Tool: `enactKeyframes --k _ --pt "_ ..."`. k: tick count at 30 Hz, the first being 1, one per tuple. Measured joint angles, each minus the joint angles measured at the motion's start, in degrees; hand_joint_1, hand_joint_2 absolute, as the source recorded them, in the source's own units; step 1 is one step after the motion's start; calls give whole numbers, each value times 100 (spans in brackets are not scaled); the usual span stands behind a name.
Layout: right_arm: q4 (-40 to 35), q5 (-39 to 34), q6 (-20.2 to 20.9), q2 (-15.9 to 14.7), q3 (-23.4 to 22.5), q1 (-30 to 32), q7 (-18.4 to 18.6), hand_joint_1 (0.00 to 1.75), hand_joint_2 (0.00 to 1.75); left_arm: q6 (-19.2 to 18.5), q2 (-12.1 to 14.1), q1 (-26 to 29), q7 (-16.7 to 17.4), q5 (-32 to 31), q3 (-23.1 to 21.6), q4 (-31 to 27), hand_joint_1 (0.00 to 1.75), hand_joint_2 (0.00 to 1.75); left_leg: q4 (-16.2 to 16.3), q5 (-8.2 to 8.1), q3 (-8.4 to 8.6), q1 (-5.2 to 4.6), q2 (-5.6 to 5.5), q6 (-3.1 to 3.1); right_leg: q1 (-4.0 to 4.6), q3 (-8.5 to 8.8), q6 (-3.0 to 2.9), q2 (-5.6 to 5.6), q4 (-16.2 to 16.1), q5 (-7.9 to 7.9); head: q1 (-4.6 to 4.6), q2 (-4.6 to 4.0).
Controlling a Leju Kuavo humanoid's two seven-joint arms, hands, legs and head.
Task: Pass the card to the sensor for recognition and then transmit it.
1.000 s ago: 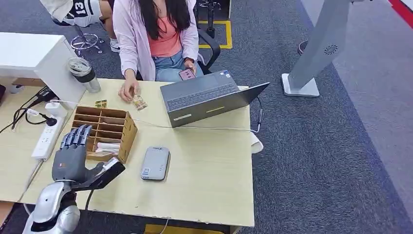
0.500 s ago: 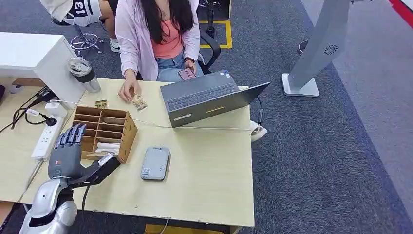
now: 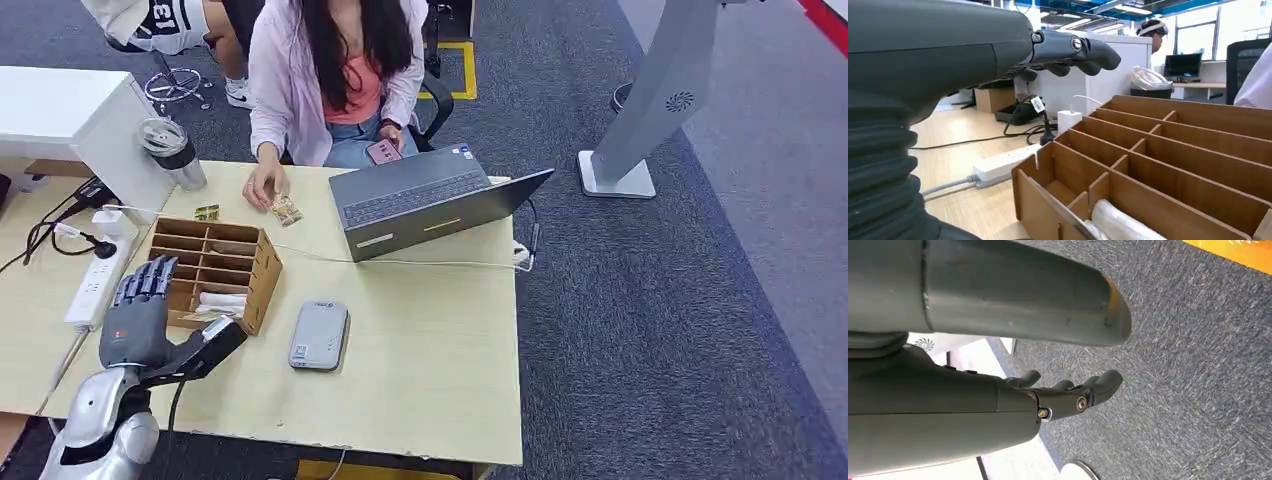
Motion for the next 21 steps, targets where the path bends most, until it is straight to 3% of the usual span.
enactKeyframes --k 21 --pt "0 0 0 0 0 0 0 0 0 0 0 -1 0 0 4 11 0 175 0 0 0 0 0 0 0 0 0 0 0 0 0 0"
